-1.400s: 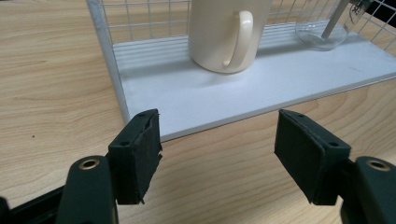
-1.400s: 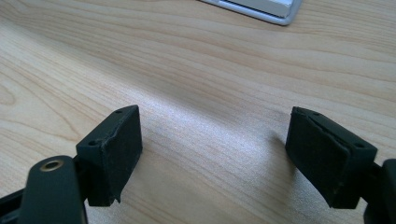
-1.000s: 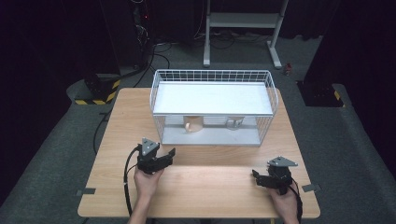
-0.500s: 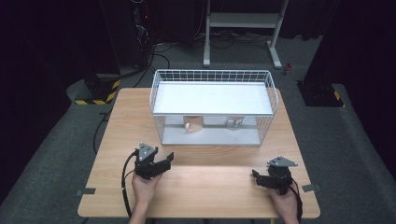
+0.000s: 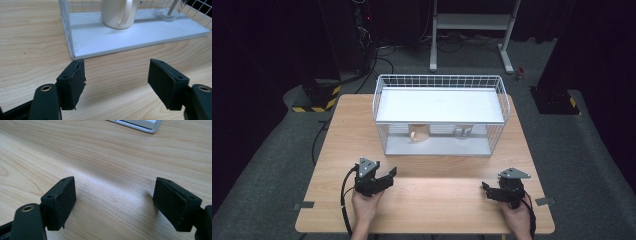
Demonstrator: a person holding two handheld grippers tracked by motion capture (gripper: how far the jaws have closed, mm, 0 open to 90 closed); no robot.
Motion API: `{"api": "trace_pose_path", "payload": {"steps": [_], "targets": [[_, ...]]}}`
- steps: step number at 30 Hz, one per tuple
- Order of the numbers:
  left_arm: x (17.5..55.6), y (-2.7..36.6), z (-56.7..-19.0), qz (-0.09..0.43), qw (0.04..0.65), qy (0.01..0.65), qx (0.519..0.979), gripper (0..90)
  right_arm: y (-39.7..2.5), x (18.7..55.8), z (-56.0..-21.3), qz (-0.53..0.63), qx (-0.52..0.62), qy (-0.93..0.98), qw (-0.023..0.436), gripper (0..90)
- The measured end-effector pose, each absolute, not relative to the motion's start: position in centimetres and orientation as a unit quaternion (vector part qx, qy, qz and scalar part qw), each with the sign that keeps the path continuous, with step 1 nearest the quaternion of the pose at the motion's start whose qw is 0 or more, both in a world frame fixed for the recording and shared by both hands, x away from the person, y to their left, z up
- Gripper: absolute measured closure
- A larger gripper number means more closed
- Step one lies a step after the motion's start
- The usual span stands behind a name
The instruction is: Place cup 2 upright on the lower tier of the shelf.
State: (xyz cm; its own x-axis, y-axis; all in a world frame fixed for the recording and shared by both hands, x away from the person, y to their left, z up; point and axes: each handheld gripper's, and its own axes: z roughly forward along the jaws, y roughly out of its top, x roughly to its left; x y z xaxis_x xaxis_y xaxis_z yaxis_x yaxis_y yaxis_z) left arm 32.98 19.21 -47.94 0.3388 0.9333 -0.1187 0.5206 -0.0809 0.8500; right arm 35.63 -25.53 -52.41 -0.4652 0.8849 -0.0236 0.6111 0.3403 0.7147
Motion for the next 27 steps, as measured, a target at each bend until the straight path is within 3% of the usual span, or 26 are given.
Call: {"api": "trace_pose_path", "payload": {"steps": [27], "targets": [[32.2,19.5,-49.8,0.236,0.403,0.532,0.706,29.9,-25.5,35.6,-52.4,0.326,0.473,0.791,0.21,18.7]]}}
